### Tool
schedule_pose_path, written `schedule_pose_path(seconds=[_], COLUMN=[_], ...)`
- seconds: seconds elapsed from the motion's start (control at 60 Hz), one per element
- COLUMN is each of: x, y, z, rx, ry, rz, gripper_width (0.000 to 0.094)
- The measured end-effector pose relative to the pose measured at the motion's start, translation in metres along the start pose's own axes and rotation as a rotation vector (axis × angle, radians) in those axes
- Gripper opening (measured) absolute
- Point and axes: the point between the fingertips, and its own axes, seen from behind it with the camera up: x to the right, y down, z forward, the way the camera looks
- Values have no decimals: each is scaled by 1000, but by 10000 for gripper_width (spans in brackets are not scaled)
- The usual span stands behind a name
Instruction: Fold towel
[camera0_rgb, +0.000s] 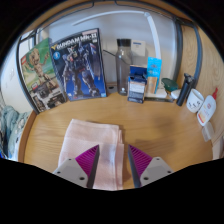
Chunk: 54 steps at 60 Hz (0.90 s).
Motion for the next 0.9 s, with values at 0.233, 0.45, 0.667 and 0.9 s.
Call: schedule_pose_path(seconds=[0.233, 0.45, 0.667, 0.9], x=[2, 13, 46, 88], y=[-60, -96, -89, -63], z=[-90, -204, -279, -306], rx=[110, 235, 302, 312], ry=[-103, -138, -112, -54], rz=[-19, -42, -69, -58], gripper_width=[737, 812, 812, 813])
